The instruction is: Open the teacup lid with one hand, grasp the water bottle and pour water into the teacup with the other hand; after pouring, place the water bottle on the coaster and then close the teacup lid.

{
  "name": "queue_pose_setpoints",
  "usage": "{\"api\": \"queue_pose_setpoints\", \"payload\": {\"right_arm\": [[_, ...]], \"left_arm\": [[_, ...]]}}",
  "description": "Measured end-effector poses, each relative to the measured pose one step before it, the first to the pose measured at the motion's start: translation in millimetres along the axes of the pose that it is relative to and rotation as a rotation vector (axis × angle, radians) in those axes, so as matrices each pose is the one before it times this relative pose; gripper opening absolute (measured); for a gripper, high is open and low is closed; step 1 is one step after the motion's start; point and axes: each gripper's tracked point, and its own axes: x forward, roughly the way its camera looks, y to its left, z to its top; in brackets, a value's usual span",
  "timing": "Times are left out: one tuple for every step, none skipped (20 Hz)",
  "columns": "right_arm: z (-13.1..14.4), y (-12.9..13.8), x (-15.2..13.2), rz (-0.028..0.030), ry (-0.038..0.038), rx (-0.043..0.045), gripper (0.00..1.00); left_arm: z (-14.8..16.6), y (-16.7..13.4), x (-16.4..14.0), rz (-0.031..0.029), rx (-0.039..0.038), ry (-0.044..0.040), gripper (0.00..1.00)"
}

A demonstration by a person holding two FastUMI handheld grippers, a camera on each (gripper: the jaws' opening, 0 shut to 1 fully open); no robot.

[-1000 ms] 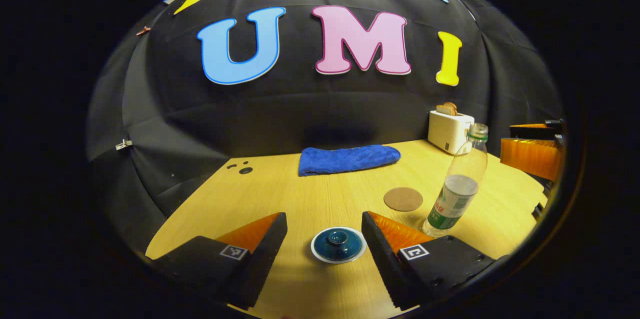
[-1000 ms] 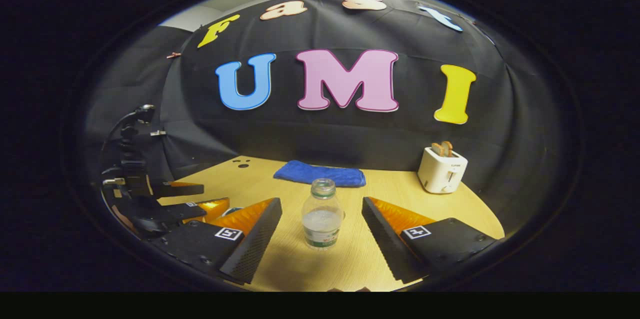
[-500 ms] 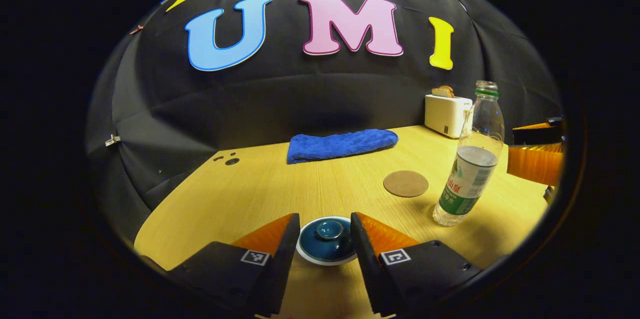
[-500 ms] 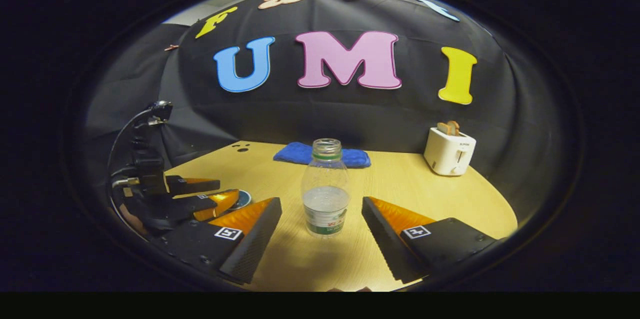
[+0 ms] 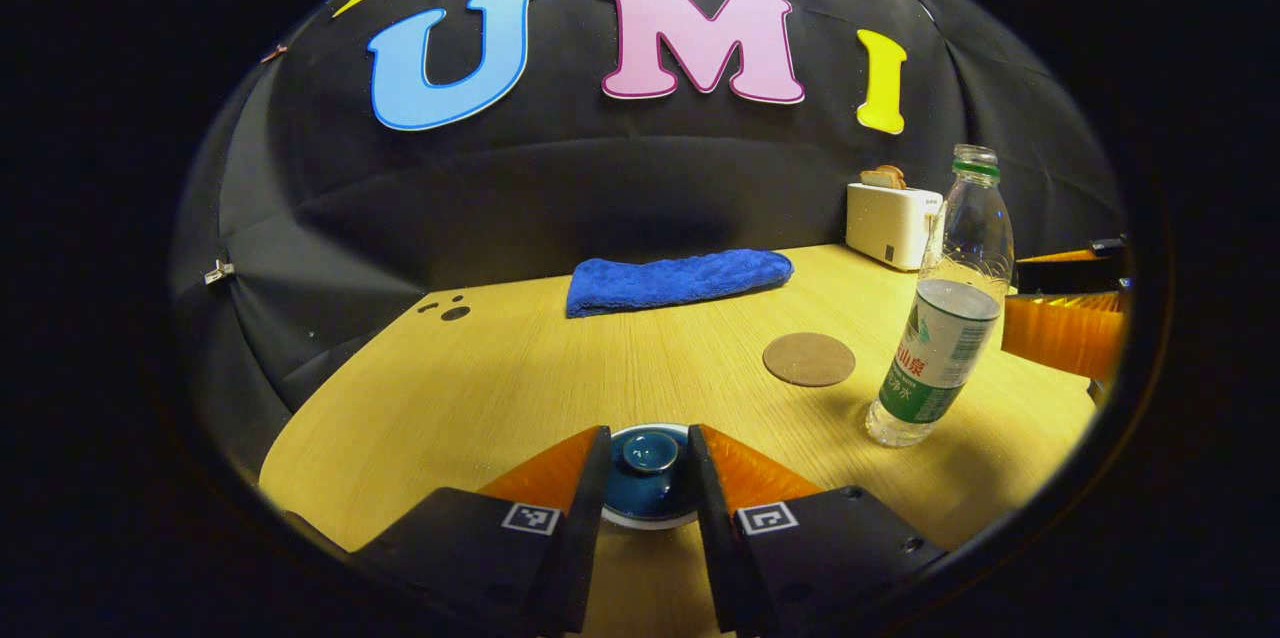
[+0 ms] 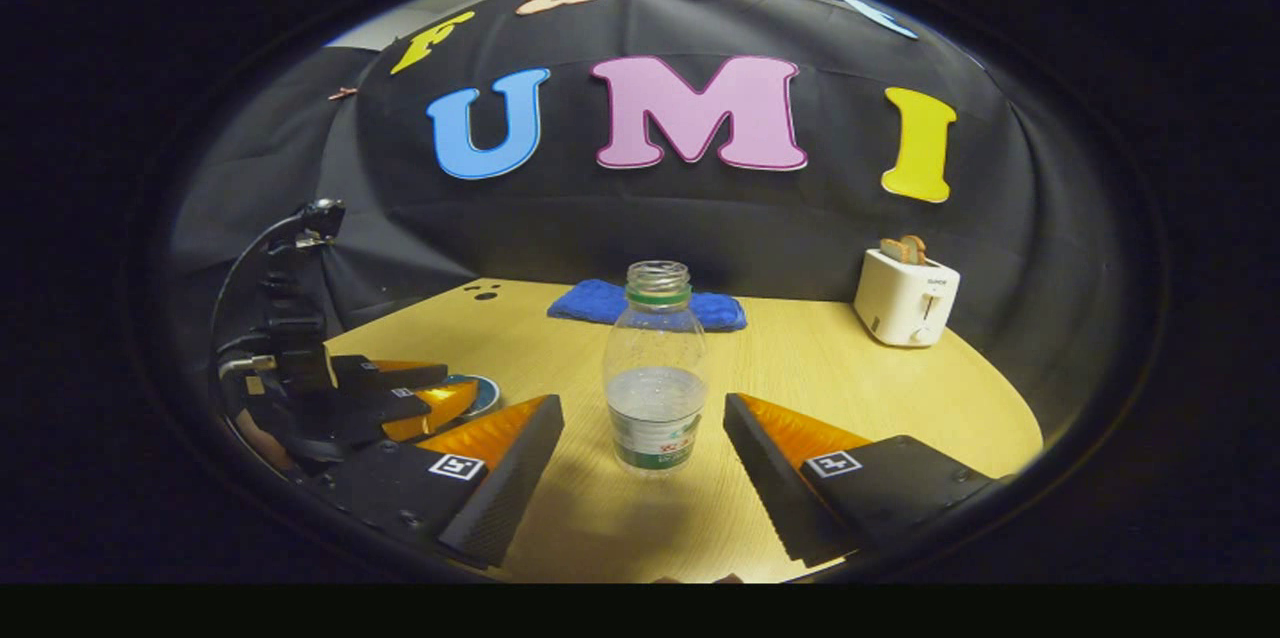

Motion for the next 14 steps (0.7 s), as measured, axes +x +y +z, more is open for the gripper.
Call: {"api": "queue_pose_setpoints", "payload": {"right_arm": [[-1.21, -0.28, 1.14, -0.00202, 0.00045, 0.00245, 1.00], [0.11, -1.03, 1.28, -0.00280, 0.00030, 0.00424, 1.00], [-0.77, -0.38, 1.12, -0.00205, -0.00101, 0.00423, 1.00], [0.96, -0.07, 1.10, -0.00411, -0.00311, 0.00141, 1.00], [0.80, -2.49, 1.27, -0.00493, -0.00561, -0.00133, 1.00], [2.04, -1.10, 1.49, -0.00569, -0.00623, -0.00233, 1.00], [0.37, -0.69, -0.15, -0.00605, -0.00416, -0.00114, 1.00], [0.84, -1.18, 1.04, -0.00446, -0.00409, 0.00089, 1.00], [0.73, -0.41, 2.11, -0.00456, -0.00565, 0.00036, 1.00], [0.40, 1.05, 2.11, -0.00237, -0.00453, -0.00121, 1.00], [-0.79, 0.75, 1.08, -0.00211, -0.00614, -0.00092, 1.00], [-0.24, 1.88, 1.72, 0.00073, -0.00406, -0.00145, 1.00], [-1.34, 1.19, 2.32, 0.00105, -0.00294, -0.00161, 1.00], [-1.16, 1.64, 2.14, -0.00142, 0.00097, -0.00148, 1.00]], "left_arm": [[-0.58, -0.53, -0.33, -0.00054, 0.00499, -0.00065, 0.53], [0.89, -1.02, 0.79, -0.00343, 0.00288, -0.00139, 0.52], [-1.45, 0.04, 0.43, 0.00141, 0.00480, 0.00333, 0.45], [-0.30, 0.07, -0.45, 0.00440, 0.00300, 0.00361, 0.39], [-0.34, -0.01, -0.03, -0.00048, 0.00057, -0.00153, 0.36], [1.46, -0.05, 0.31, -0.00155, 0.00112, -0.00007, 0.35], [-1.23, -0.15, -0.69, -0.00253, 0.00014, 0.00038, 0.34], [1.74, -0.70, -0.02, -0.00314, -0.00303, -0.00437, 0.34], [0.60, 0.13, 0.58, -0.00018, -0.00624, -0.00355, 0.32], [1.36, 0.19, 0.16, -0.00037, -0.01012, -0.00379, 0.31], [0.03, 0.91, -0.98, -0.00500, -0.01160, -0.00304, 0.25], [2.08, 1.50, -1.04, 0.00282, -0.00918, -0.00418, 0.24], [2.62, 2.29, -0.43, 0.00572, -0.00502, -0.01018, 0.27], [4.96, 0.75, -0.36, 0.00022, -0.00187, -0.00970, 0.23]]}}
